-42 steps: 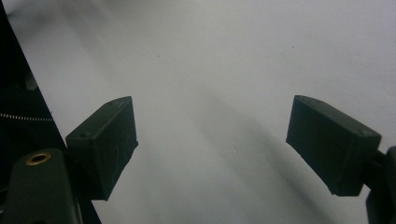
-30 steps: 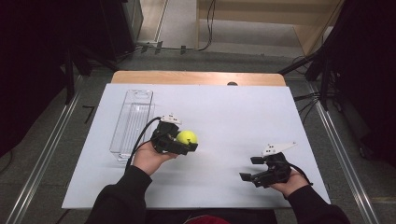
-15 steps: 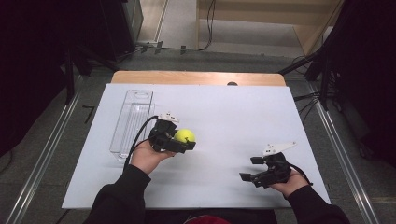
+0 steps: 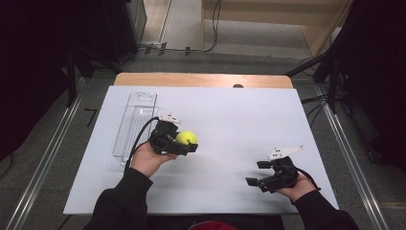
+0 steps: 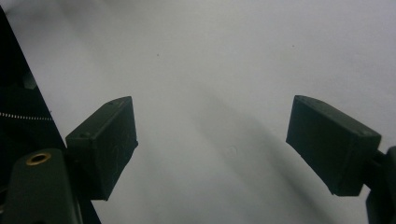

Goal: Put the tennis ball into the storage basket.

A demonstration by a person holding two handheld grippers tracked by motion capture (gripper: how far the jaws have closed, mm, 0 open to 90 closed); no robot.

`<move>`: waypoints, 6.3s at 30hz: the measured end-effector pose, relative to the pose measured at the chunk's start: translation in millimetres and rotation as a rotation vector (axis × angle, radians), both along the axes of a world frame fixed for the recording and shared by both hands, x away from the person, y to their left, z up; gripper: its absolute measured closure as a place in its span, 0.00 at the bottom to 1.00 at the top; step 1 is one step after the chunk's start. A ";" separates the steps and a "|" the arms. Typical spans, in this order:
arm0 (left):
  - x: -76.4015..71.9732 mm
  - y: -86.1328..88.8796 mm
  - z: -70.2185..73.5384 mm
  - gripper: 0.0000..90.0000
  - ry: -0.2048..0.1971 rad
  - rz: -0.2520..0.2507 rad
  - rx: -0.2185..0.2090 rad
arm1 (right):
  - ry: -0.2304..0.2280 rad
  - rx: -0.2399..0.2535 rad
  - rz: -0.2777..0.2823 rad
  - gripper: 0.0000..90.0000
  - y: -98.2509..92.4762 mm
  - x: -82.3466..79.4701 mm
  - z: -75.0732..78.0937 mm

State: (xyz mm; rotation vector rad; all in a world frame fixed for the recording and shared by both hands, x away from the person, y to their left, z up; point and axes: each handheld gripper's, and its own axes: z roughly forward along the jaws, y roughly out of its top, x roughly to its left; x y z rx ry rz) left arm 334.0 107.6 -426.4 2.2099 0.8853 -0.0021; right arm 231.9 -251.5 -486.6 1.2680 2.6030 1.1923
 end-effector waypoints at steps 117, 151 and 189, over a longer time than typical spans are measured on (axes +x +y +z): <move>24.4 95.0 33.8 0.29 -0.021 0.302 0.034 | -0.002 -0.006 -0.002 0.16 0.8 -0.3 0.1; 54.0 109.9 25.7 0.29 -0.026 0.419 0.049 | 0.006 0.003 -0.003 0.16 -2.5 2.6 -2.3; 74.2 122.6 0.8 0.29 -0.044 0.540 0.086 | -0.004 -0.004 0.008 0.16 2.0 0.3 -2.1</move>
